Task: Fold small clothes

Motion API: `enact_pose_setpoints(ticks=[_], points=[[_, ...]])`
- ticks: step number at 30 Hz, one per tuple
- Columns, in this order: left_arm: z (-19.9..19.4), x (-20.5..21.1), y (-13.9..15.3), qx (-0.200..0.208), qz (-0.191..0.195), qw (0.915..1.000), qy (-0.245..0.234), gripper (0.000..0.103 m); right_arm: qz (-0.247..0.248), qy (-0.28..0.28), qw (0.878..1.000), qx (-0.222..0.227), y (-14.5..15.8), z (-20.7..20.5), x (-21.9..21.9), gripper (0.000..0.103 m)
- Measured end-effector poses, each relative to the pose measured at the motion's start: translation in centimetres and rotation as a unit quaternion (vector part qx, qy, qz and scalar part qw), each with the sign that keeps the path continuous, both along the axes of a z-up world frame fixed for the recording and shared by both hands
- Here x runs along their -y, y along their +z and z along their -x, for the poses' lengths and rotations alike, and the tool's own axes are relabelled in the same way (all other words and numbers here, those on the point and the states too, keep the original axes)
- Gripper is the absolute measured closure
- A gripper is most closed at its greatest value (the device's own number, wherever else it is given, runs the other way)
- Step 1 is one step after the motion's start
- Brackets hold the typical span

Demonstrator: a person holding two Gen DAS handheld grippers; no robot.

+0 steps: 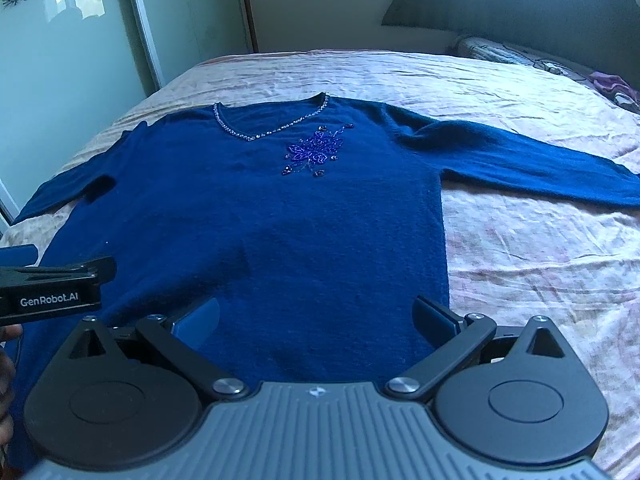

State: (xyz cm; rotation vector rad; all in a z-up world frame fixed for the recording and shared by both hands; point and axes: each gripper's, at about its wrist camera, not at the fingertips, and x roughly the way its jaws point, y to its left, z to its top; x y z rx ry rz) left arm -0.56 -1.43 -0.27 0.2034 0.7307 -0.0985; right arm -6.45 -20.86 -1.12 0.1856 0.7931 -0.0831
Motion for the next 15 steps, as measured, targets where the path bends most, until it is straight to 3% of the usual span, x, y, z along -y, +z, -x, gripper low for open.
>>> enact_pose_setpoints(ticks=[15], points=[[0.0,1.2,0.1,0.002,-0.004,0.9999,-0.014,0.001,0.022,0.017,0.999,0.030,0.4,0.4,-0.1,0.000]])
